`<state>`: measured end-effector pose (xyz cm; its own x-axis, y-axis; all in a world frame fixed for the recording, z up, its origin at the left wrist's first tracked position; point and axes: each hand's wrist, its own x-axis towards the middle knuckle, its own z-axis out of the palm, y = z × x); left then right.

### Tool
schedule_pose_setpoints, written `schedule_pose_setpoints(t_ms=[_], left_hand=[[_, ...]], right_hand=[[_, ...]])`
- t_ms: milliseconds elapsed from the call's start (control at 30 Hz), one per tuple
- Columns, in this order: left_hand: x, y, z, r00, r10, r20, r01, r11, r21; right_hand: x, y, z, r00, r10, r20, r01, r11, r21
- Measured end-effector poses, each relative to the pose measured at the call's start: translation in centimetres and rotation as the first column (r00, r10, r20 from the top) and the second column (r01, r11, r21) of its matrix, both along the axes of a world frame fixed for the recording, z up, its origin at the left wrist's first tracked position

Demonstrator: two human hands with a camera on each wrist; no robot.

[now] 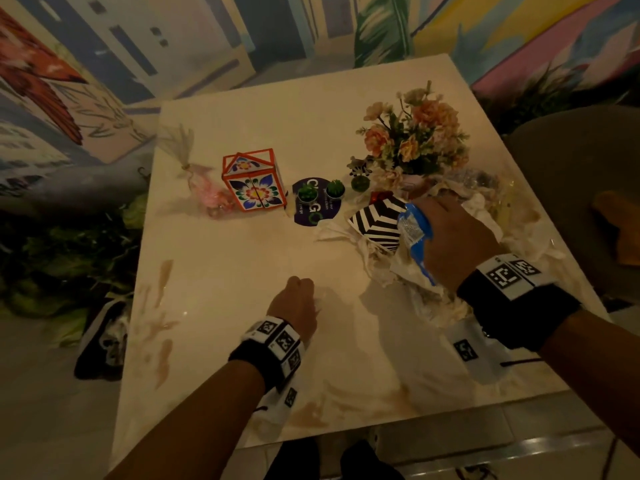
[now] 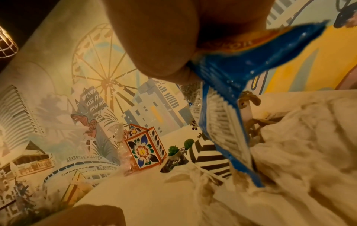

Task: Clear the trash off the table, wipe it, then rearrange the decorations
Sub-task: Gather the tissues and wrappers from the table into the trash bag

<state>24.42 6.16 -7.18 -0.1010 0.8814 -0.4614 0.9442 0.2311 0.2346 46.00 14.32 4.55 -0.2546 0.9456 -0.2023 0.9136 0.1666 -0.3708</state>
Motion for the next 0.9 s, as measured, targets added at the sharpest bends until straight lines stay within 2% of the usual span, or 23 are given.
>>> schedule_pose_setpoints(t_ms=[133, 267, 367, 433, 500, 567, 733, 900], left_hand=[[0.5, 0.0, 0.2, 0.997, -0.065, -0.034, 0.064, 0.997, -0.037], [0.5, 0.0, 0.5, 0.997, -0.076, -0.035, 0.075, 0.997, -0.022], [-0.5, -0.1, 1.1, 1.000, 0.021, 0.016, -0.021, 1.000, -0.003], [-2.0, -0.1, 2.1, 0.990, 0.119, 0.078, -0.124, 0.990, 0.063], [-4.2, 0.0, 3.8, 0.959, 0.226, 0.173, -0.251, 0.958, 0.140], [-7.0, -0.2, 5.4, 0.937, 0.287, 0.199, -0.328, 0.919, 0.219], [-15.9, -1.1, 6.4, 0.895, 0.427, 0.133, -0.446, 0.835, 0.323], [-24.9, -3.0, 5.0, 0.842, 0.530, 0.098, -0.530, 0.780, 0.334]], right_hand=[[-1.2, 0.7, 0.4, 0.999, 0.012, -0.045, -0.011, 1.000, 0.019], [-2.2, 1.0, 0.4, 0.999, 0.046, -0.013, -0.046, 0.999, 0.016], [-2.7, 1.0, 0.3, 0.997, 0.078, -0.003, -0.077, 0.997, 0.023], [-3.0, 0.9, 0.3, 0.995, 0.097, -0.002, -0.097, 0.995, 0.023], [-3.6, 0.7, 0.4, 0.993, 0.112, 0.031, -0.112, 0.994, 0.009], [-4.5, 0.6, 0.4, 0.990, 0.132, 0.055, -0.133, 0.991, 0.015], [-9.3, 0.1, 0.8, 0.976, 0.211, 0.057, -0.213, 0.976, 0.050], [-17.9, -1.7, 0.7, 0.955, 0.296, -0.003, -0.294, 0.951, 0.090]])
